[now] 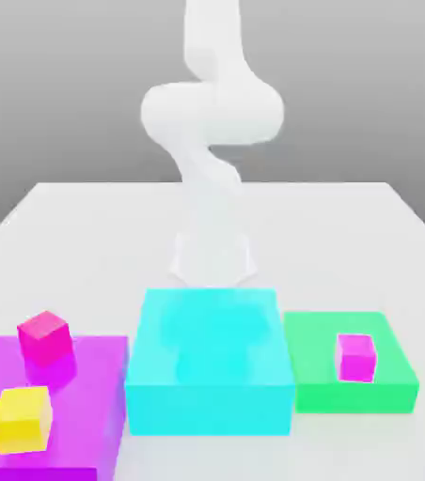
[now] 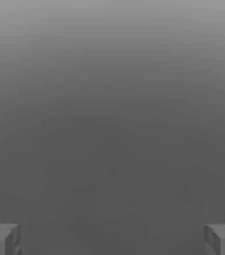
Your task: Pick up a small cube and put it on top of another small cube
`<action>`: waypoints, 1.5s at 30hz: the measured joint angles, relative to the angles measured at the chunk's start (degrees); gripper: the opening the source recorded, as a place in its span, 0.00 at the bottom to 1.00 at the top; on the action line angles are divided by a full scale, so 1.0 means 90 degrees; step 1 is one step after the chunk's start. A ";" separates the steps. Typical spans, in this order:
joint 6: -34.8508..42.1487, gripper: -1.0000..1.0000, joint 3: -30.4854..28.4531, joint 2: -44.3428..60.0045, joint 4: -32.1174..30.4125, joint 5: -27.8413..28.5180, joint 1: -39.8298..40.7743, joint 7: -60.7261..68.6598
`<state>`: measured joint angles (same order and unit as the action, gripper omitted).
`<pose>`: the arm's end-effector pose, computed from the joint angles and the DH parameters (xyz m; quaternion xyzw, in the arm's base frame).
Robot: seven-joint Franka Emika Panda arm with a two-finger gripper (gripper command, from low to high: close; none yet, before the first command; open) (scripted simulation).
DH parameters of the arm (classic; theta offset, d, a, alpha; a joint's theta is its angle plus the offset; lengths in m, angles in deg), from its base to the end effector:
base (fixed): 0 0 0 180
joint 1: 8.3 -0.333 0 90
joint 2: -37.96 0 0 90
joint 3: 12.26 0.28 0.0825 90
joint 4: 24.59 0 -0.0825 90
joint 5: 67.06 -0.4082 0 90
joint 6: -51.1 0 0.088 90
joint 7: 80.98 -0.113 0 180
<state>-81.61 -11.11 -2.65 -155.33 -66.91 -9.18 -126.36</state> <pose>0.4297 0.0173 0.6571 -0.8661 0.3436 -0.3357 0.1384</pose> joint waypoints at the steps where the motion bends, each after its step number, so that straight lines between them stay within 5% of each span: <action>1: -0.0044 0.50 0.0057 0.0250 0.0050 0.0009 -0.0041 0.0020; 19: -0.0779 0.50 0.1103 0.4425 0.0875 0.0569 -0.0822 0.0064; 36: -0.1838 0.50 0.1198 0.8386 0.1687 0.1468 -0.1962 -0.0213; 37: -0.1954 0.00 0.1152 0.8545 0.1724 0.1516 -0.2000 -0.0245; 45: -0.1840 0.00 0.1193 0.8396 0.1688 0.1449 -0.1974 -0.0196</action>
<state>-98.17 -0.37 72.91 -140.14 -53.86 -26.94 -128.13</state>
